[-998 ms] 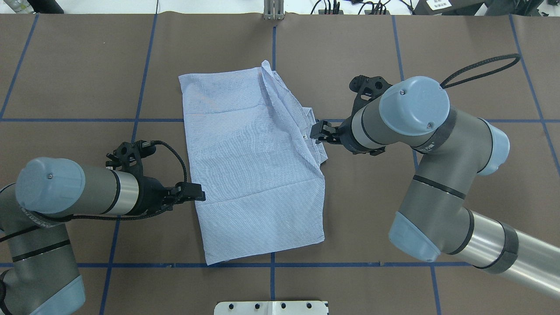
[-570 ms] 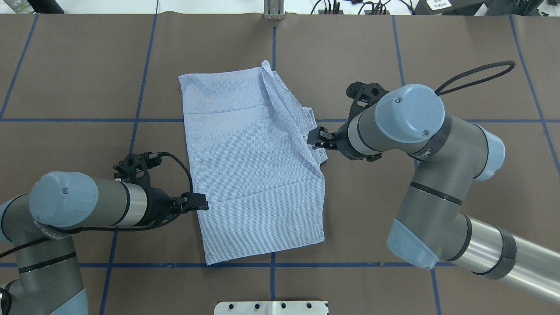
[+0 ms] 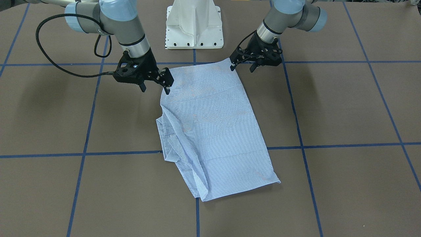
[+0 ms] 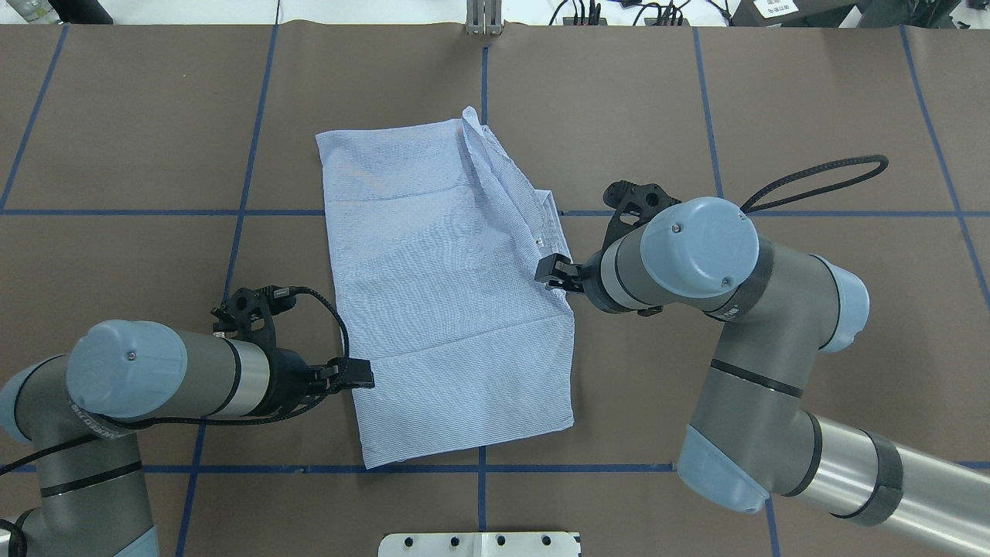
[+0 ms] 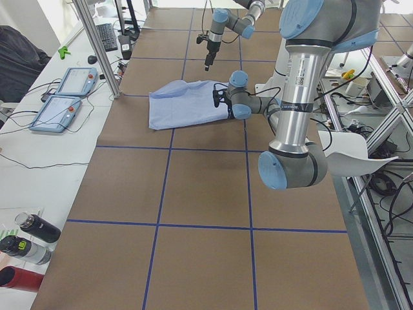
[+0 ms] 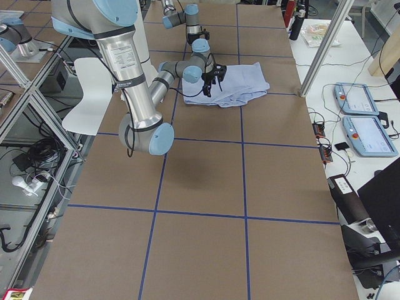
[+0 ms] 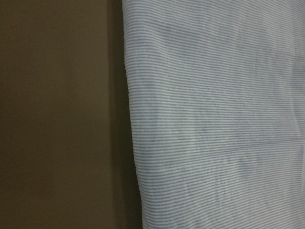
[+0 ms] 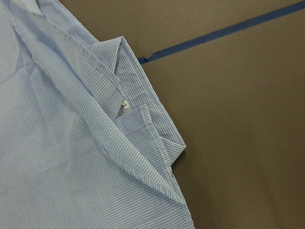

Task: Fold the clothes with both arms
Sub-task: 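Lower the left gripper to the shirt edge nearest it while the right gripper holds, then move the left gripper to the shirt corner nearest the robot, then lower the right gripper to the shirt corner nearest the robot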

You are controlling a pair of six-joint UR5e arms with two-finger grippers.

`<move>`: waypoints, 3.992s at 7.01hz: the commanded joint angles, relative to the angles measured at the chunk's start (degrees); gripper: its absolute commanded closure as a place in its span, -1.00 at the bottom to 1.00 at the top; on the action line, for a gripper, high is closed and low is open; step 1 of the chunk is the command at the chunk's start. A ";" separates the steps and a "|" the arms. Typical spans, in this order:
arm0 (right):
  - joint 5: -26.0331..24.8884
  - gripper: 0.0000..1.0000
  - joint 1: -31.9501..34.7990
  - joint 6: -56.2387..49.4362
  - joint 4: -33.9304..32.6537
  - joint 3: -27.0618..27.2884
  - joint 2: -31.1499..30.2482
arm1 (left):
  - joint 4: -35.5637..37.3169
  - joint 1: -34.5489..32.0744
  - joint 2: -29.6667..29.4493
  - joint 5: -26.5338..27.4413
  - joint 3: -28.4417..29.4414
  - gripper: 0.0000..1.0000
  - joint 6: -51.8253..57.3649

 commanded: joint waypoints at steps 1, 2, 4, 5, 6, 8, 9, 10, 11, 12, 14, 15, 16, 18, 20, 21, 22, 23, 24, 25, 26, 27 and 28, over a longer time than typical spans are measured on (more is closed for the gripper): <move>-0.64 -1.00 -0.79 0.68 0.05 0.05 0.20 | 0.09 2.64 -0.05 3.21 0.23 -1.00 -3.90; -0.64 -1.00 -0.79 0.76 0.05 0.14 0.12 | 0.09 6.14 -0.22 6.72 0.67 -1.00 -6.81; -0.64 -1.00 -0.79 1.03 0.05 0.22 0.20 | 0.09 7.32 -1.27 6.93 1.29 -0.88 -10.86; -0.64 -1.00 -0.79 1.03 0.05 0.23 0.20 | 0.09 7.67 -2.67 6.93 2.25 -0.55 -12.62; -0.64 -1.00 -0.79 1.03 0.05 0.23 0.20 | 0.09 8.46 -3.47 6.85 2.52 -0.24 -12.72; -0.64 -1.00 -0.79 1.03 0.05 0.23 0.12 | 0.18 8.90 -3.57 6.85 2.61 -0.18 -12.73; -0.73 -1.00 -0.70 1.03 0.05 0.23 0.03 | 0.18 8.90 -3.30 6.93 2.69 -0.18 -12.81; -0.73 -1.00 -0.79 1.03 0.05 0.14 -0.06 | 0.18 8.99 -2.87 6.93 2.69 -0.18 -12.73; -0.73 -1.00 -0.79 1.03 0.05 0.14 -0.06 | 0.36 8.99 -2.69 6.93 2.69 -0.17 -12.72; -0.73 -1.00 -0.79 1.03 0.05 0.14 -0.06 | 3.66 9.08 -3.56 6.85 2.61 -0.13 -12.72; -0.73 -1.00 -0.79 1.03 0.05 0.23 0.03 | 4.49 9.26 -4.00 6.85 2.52 0.11 -12.72; -0.73 -1.00 -0.79 1.03 0.05 0.23 -0.06 | 4.49 9.26 -4.00 6.85 2.61 0.39 -12.72; -0.81 -1.00 -0.88 1.11 0.05 0.40 -0.06 | 4.49 9.26 -3.92 6.76 2.52 0.82 -12.72; -1.34 -0.93 -3.50 10.81 -0.30 0.49 -0.32 | 4.49 9.26 -3.83 6.76 2.34 1.00 -12.72; -1.60 -0.93 -8.50 24.10 -0.92 0.05 -0.50 | 4.49 9.26 -3.83 6.76 2.26 1.00 -12.72; -6.48 -0.99 -11.83 25.62 -0.92 -0.12 -0.41 | 4.49 9.17 -3.83 6.76 1.91 1.00 -12.72; -10.36 -1.00 -14.04 25.98 -1.01 -0.47 -0.59 | 4.49 9.17 -3.83 6.76 1.90 1.00 -12.72; -11.00 -1.00 -14.67 27.73 -1.10 -0.22 -1.55 | 4.49 9.25 -3.83 6.85 1.82 1.00 -12.81; -13.88 -1.00 -17.37 29.75 -4.14 -0.39 -1.82 | 4.49 9.17 -3.83 6.85 1.73 1.00 -12.81; -15.13 -1.00 -17.92 29.85 -5.48 -0.30 -0.95 | 4.49 9.17 -3.83 6.85 1.73 1.00 -12.81; -15.40 -0.98 -18.45 30.20 -5.49 -0.56 -1.03 | 4.49 9.25 -3.83 6.85 1.81 1.00 -12.81; -15.40 -0.93 -18.72 30.99 -5.49 -0.74 -1.03 | 4.49 9.26 -3.83 6.85 1.82 1.00 -12.81; -16.19 -0.87 -18.98 32.04 -5.49 -0.92 -0.94 | 4.49 9.26 -3.83 6.85 1.73 1.00 -12.81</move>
